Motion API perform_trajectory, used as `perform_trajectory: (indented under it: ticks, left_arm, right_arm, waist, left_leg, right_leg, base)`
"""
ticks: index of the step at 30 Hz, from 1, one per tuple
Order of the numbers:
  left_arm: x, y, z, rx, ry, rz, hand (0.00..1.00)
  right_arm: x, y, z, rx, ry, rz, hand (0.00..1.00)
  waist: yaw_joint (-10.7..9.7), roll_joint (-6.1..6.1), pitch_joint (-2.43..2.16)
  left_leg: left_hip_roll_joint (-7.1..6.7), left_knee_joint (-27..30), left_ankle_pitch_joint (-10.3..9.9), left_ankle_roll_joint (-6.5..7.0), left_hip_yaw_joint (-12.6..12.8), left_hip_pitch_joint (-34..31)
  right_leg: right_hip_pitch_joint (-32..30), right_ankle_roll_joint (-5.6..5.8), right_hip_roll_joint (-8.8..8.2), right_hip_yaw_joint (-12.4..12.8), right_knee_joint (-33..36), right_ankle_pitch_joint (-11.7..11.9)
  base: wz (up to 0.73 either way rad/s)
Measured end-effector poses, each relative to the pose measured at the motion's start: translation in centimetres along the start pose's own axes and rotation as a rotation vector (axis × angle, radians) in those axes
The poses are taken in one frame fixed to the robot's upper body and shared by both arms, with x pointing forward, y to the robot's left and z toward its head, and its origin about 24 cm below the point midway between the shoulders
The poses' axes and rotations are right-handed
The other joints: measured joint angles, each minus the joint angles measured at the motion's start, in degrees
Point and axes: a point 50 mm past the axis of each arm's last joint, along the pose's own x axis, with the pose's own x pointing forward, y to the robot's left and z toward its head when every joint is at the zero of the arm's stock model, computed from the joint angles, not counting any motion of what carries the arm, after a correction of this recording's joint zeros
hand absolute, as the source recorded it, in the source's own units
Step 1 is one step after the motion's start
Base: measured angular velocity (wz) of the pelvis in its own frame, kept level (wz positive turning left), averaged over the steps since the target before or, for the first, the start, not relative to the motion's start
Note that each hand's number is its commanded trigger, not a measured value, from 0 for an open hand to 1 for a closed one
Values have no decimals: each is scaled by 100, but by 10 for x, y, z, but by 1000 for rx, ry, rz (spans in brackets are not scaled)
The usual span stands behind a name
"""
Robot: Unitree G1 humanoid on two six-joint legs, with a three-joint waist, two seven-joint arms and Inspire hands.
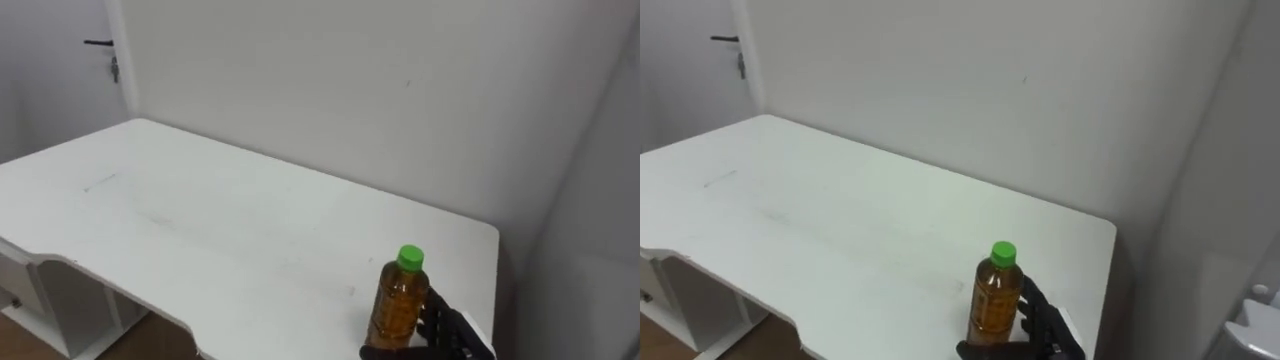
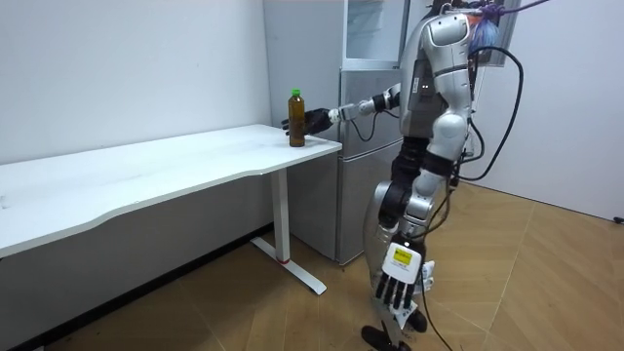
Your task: Put the bottle in the upper fridge
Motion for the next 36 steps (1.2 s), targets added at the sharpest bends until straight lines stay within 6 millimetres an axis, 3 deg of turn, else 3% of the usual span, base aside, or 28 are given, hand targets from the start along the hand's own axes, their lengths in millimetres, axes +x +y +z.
perform_trajectory:
  ticks: [5,13,19,36]
  left_arm:
    - [-1,-1,-7,-3,15,15,0]
    - [-2,-1,-11,-49,19,26,0]
    - [-3,-2,-13,-53,24,25,0]
    - [-4,2,-16,-67,19,18,0]
  right_arm:
    - [7,-5,4,-8,-9,-39,0]
    - [17,-9,13,-28,-14,-82,0]
    - [18,-15,10,-39,-3,-107,0]
    - [17,-28,7,-67,17,-143,0]
  waist:
    - [8,42,26]
    - [21,98,-37]
    - [59,135,-21]
    - [144,93,-31]
  left_leg:
    - [0,9,0,-1,-3,-40]
    - [-29,173,4,3,-42,-253]
    - [-60,208,11,9,-128,-249]
    - [-85,211,30,16,-174,-247]
  right_leg:
    - [-14,2,5,-10,0,-1]
    - [-132,1,-10,-14,27,0]
    - [-88,2,-44,-11,27,-1]
    - [-47,12,-77,-148,30,-7]
  base:
    - [4]
    - [5]
    - [7]
    - [1]
